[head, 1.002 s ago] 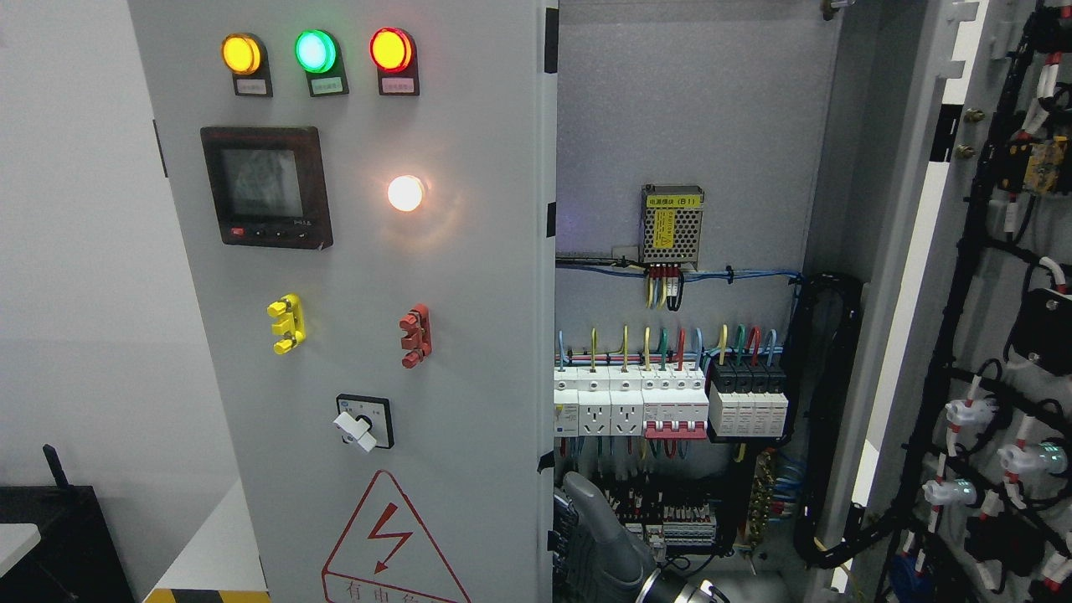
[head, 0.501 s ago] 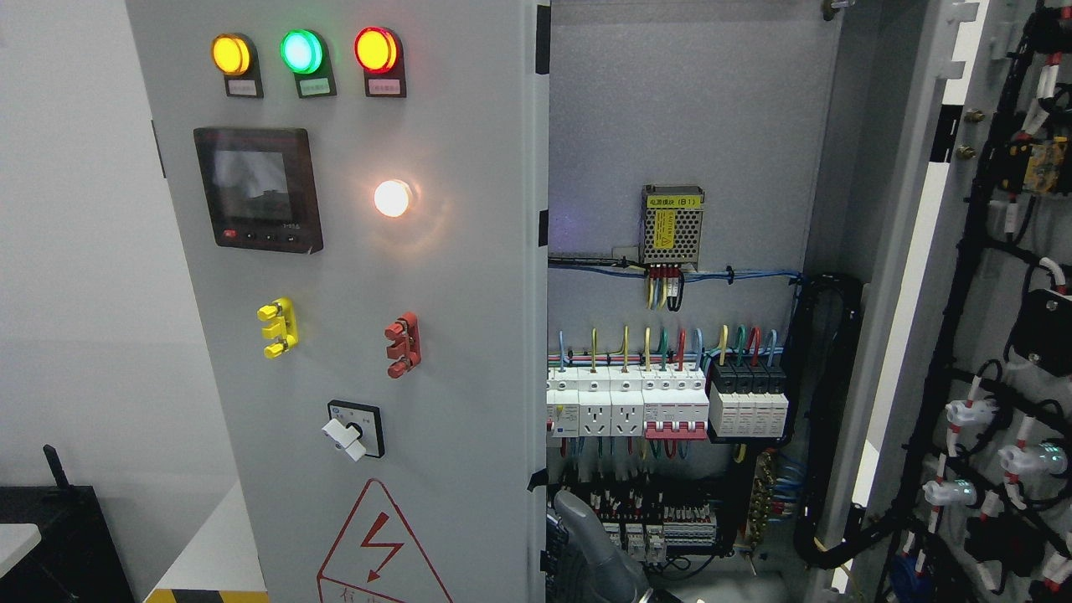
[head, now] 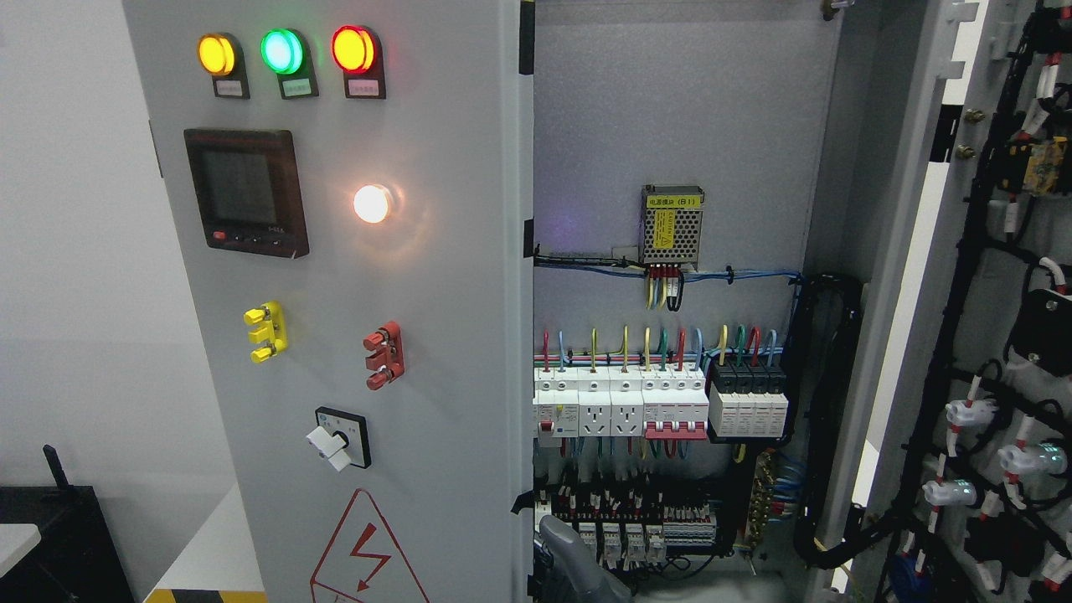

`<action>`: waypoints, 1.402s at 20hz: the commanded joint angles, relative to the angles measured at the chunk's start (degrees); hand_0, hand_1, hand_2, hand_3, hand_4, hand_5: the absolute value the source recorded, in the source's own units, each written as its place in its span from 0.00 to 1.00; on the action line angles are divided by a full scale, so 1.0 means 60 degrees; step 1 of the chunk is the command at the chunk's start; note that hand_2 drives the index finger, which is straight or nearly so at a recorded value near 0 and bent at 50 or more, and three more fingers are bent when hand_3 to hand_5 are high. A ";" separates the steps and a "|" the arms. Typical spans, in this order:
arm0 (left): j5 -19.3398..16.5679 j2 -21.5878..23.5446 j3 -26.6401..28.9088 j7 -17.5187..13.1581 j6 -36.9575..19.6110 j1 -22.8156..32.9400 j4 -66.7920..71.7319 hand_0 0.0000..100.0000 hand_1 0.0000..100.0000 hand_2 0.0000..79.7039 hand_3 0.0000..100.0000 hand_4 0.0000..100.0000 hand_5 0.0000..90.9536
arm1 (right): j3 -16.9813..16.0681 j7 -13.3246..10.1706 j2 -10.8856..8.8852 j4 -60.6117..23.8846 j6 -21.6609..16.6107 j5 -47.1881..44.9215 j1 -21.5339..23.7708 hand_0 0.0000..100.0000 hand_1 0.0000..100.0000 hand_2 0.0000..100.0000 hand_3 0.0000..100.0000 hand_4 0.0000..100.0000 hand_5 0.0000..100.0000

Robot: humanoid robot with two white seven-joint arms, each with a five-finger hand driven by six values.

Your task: Open door with both hands

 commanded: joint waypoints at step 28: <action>-0.0088 0.0000 0.0132 0.0016 -0.0002 0.0000 0.0002 0.00 0.00 0.00 0.00 0.03 0.00 | 0.1022 0.0858 0.0133 -0.0580 -0.0041 -0.0456 0.0071 0.11 0.00 0.00 0.00 0.00 0.00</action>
